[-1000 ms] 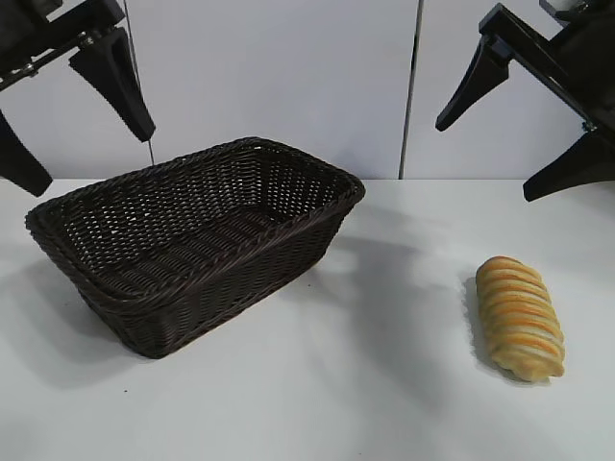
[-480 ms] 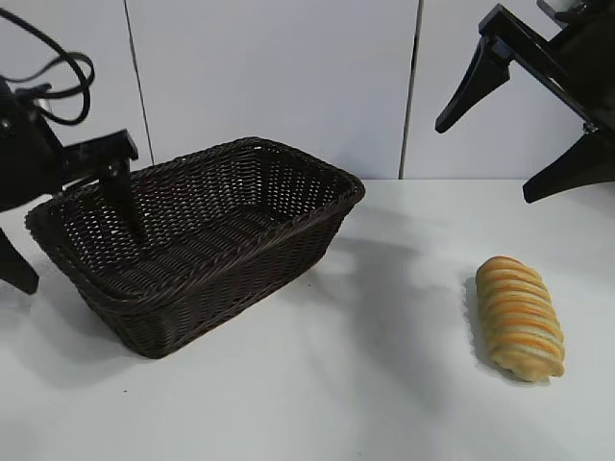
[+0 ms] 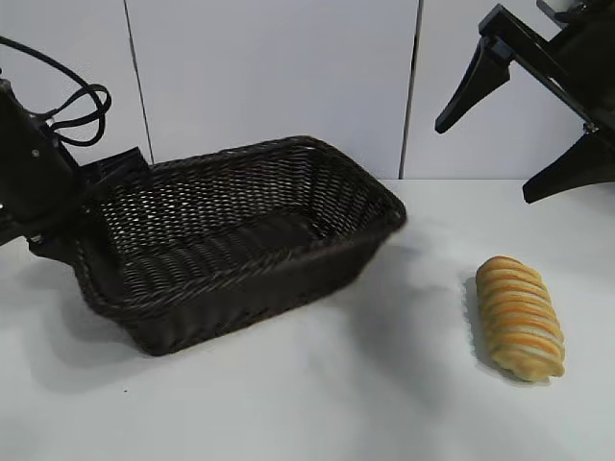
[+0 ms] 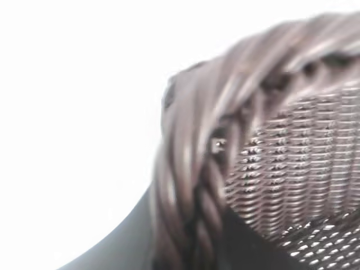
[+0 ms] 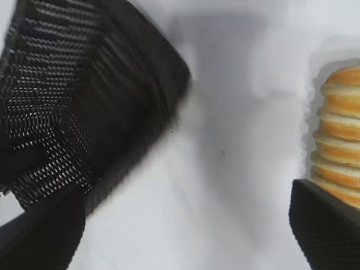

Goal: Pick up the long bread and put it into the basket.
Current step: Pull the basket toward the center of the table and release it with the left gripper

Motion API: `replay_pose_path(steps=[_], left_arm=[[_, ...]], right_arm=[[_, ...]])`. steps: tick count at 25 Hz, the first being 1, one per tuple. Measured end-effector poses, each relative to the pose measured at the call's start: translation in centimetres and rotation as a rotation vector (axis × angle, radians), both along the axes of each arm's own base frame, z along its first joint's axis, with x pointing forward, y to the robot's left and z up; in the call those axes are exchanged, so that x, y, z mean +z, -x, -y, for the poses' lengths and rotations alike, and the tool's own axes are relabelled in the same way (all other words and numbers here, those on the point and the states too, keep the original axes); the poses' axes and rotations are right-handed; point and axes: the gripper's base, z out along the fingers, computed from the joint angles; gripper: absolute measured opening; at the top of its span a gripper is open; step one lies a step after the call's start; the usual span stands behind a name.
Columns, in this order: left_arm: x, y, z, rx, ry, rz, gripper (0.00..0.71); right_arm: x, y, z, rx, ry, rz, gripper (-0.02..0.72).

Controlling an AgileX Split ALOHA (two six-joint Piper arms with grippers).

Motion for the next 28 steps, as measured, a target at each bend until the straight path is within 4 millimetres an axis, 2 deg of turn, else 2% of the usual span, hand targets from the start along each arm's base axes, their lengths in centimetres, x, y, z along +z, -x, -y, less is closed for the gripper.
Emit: replay_pose_path(steps=[7,11,14,19,24,28], left_arm=[[4.7,-2.2,0.5,-0.205,-0.016,0.093,0.097],[6.1,-3.1,0.8,-0.282,-0.019,0.111,0.097],[5.3,-4.1,1.2,-0.318,-0.017,0.079,0.097],[2.2,-5.4,2.6,-0.367,-0.013,0.028,0.097],[-0.4,-5.8,3.9,-0.381,0.005,-0.021,0.097],[-0.9,-5.9,4.0,-0.373,0.009,-0.023,0.097]], right_arm=[[0.0,0.0,0.0,0.002,0.000,-0.002,0.683],[0.0,0.0,0.0,0.002,0.000,-0.002,0.683],[0.0,0.0,0.0,0.002,0.000,-0.002,0.683],[0.0,0.0,0.0,0.001,0.001,-0.001,0.683],[0.0,0.0,0.0,0.000,0.001,0.001,0.683],[0.0,0.0,0.0,-0.003,0.002,0.004,0.683]])
